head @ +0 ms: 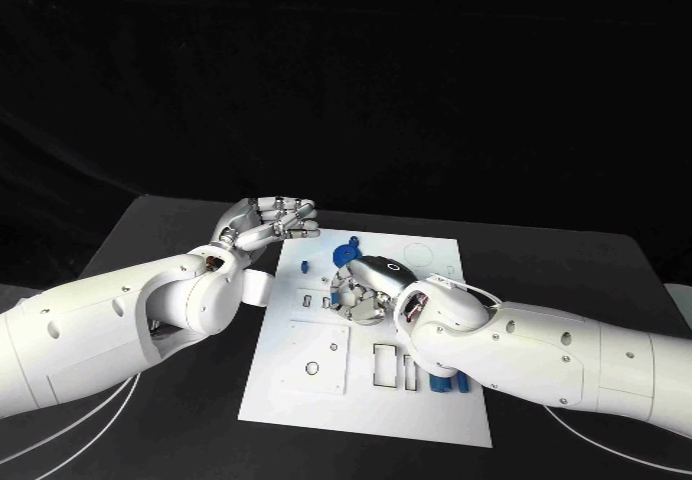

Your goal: Assemble the parts on the task board

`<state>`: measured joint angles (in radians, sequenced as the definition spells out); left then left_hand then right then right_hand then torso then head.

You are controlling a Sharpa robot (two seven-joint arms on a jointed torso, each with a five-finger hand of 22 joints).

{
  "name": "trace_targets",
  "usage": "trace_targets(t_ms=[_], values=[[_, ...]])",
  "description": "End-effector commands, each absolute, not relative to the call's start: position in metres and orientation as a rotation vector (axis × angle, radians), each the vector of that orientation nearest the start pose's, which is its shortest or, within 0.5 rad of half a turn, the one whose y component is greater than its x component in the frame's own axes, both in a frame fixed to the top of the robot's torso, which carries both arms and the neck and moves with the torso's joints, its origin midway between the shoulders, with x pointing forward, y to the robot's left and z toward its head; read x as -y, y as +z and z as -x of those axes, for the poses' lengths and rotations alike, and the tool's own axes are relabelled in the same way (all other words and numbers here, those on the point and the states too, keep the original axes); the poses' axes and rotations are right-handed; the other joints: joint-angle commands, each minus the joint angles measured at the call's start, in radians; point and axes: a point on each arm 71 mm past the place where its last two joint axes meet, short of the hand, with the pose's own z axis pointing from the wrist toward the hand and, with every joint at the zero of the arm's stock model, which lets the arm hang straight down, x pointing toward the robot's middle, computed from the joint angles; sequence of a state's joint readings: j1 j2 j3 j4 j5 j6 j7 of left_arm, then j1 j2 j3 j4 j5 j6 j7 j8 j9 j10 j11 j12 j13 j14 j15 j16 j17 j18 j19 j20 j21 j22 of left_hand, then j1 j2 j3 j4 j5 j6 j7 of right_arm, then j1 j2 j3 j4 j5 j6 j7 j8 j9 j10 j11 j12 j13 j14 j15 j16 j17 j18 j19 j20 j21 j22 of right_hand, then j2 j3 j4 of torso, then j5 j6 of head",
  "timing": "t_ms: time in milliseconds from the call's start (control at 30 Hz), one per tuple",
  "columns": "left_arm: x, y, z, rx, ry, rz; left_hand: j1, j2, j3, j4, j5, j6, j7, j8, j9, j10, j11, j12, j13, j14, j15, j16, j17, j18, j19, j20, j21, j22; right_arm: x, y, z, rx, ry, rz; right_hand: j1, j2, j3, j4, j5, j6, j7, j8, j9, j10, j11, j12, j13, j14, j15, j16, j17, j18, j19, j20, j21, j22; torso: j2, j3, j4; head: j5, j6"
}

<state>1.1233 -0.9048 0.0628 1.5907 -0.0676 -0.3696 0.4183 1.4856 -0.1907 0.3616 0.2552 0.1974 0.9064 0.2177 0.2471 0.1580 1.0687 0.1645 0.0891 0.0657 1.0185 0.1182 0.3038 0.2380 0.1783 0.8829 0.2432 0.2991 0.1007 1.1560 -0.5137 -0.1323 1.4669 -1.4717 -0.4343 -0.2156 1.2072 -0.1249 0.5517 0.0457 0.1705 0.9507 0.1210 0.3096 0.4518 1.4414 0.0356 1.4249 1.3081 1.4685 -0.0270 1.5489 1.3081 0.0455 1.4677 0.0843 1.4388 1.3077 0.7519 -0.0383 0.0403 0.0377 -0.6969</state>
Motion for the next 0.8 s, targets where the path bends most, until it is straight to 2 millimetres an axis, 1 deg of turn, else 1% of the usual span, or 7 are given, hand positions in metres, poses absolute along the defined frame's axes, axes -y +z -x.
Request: trace_targets(t_ms=[33,233,300,333,400,733,800], values=[[-0.2222,-0.1673,-0.4777,-1.325,-1.559,1.079,-0.009,0.003,0.006,-0.002,-0.003,0.001,0.005,-0.002,-0.001,0.005,0.003,-0.006,0.001,-0.001,0.004,-0.006,0.001,0.006,0.006,0.003,-0.007,-0.001,0.0542,-0.2317,-0.4526,-1.7,0.799,0.227,-0.009,-0.008,-0.006,0.002,-0.001,0.001,-0.005,0.022,0.02,-0.008,0.001,-0.006,0.083,0.086,-0.004,-0.001,0.187,-0.003,-0.003,-0.007,-0.007,0.127,0.0,-0.0004,-0.0014,0.001,0.0],[-0.2222,-0.1673,-0.4778,-1.325,-1.558,1.079,-0.009,0.003,0.006,-0.002,-0.003,0.001,0.005,-0.002,-0.001,0.005,0.003,-0.006,0.001,-0.001,0.004,-0.006,0.001,0.006,0.006,0.003,-0.007,-0.001,0.0542,-0.2322,-0.4523,-1.704,0.799,0.229,-0.016,-0.023,-0.012,0.003,0.003,-0.01,0.0,0.016,0.017,-0.015,0.005,-0.013,0.076,0.085,-0.001,-0.003,0.184,-0.002,-0.005,-0.005,-0.011,0.125,0.0,-0.0008,0.0006,0.0,0.0],[-0.2223,-0.1674,-0.4778,-1.326,-1.558,1.08,-0.009,0.003,0.006,-0.002,-0.003,0.001,0.005,-0.002,-0.001,0.005,0.003,-0.006,0.001,-0.001,0.004,-0.006,0.001,0.006,0.006,0.003,-0.007,-0.001,0.0543,-0.2323,-0.4523,-1.705,0.798,0.229,-0.016,-0.023,-0.012,0.003,0.003,-0.01,0.0,0.016,0.017,-0.015,0.005,-0.013,0.076,0.085,-0.001,-0.003,0.184,-0.002,-0.005,-0.005,-0.011,0.125,-0.001,-0.001,0.0008,0.0,0.0],[-0.2223,-0.1674,-0.4778,-1.326,-1.558,1.08,-0.009,0.003,0.006,-0.002,-0.003,0.001,0.005,-0.002,-0.001,0.005,0.003,-0.006,0.001,-0.001,0.004,-0.006,0.001,0.006,0.006,0.003,-0.007,-0.001,0.0545,-0.2323,-0.4523,-1.705,0.798,0.229,-0.022,-0.033,-0.017,0.004,0.014,-0.019,0.005,0.011,0.015,-0.021,0.009,-0.018,0.07,0.085,0.002,-0.003,0.184,-0.002,-0.006,-0.003,-0.012,0.124,0.0,-0.001,0.0007,0.0,0.0],[-0.2224,-0.1674,-0.4778,-1.326,-1.558,1.08,-0.009,0.003,0.006,-0.002,-0.003,0.001,0.005,-0.002,-0.001,0.005,0.003,-0.006,0.001,-0.001,0.004,-0.006,0.001,0.006,0.006,0.003,-0.007,-0.001,0.0547,-0.2323,-0.4524,-1.704,0.797,0.228,-0.026,-0.042,-0.022,0.005,0.021,-0.03,0.01,0.005,0.011,-0.025,0.013,-0.022,0.066,0.085,0.005,-0.003,0.184,-0.002,-0.007,-0.001,-0.014,0.122,0.0,-0.0009,0.0,0.001,0.001],[-0.2224,-0.1676,-0.4779,-1.328,-1.558,1.081,-0.009,0.003,0.006,-0.002,-0.003,0.001,0.005,-0.002,-0.001,0.005,0.003,-0.006,0.001,-0.001,0.004,-0.006,0.001,0.006,0.006,0.003,-0.007,-0.001,0.0546,-0.2318,-0.4523,-1.696,0.802,0.226,-0.029,-0.052,-0.028,0.007,0.024,-0.054,0.021,-0.01,0.003,-0.035,0.023,-0.03,0.058,0.085,0.014,-0.003,0.185,-0.001,-0.01,0.007,-0.019,0.119,0.0,-0.0002,-0.0006,0.001,0.003],[-0.2224,-0.1677,-0.4779,-1.329,-1.558,1.081,-0.009,0.003,0.006,-0.002,-0.003,0.001,0.005,-0.002,-0.001,0.005,0.003,-0.006,0.001,-0.001,0.004,-0.006,0.001,0.006,0.006,0.003,-0.007,-0.001,0.0546,-0.2316,-0.4522,-1.694,0.803,0.225,-0.034,-0.06,-0.033,0.009,0.026,-0.069,0.027,-0.02,-0.003,-0.046,0.028,-0.041,0.046,0.084,0.019,-0.004,0.181,0.0,-0.012,0.011,-0.024,0.116,0.001,-0.0002,-0.0002,0.001,0.004]])
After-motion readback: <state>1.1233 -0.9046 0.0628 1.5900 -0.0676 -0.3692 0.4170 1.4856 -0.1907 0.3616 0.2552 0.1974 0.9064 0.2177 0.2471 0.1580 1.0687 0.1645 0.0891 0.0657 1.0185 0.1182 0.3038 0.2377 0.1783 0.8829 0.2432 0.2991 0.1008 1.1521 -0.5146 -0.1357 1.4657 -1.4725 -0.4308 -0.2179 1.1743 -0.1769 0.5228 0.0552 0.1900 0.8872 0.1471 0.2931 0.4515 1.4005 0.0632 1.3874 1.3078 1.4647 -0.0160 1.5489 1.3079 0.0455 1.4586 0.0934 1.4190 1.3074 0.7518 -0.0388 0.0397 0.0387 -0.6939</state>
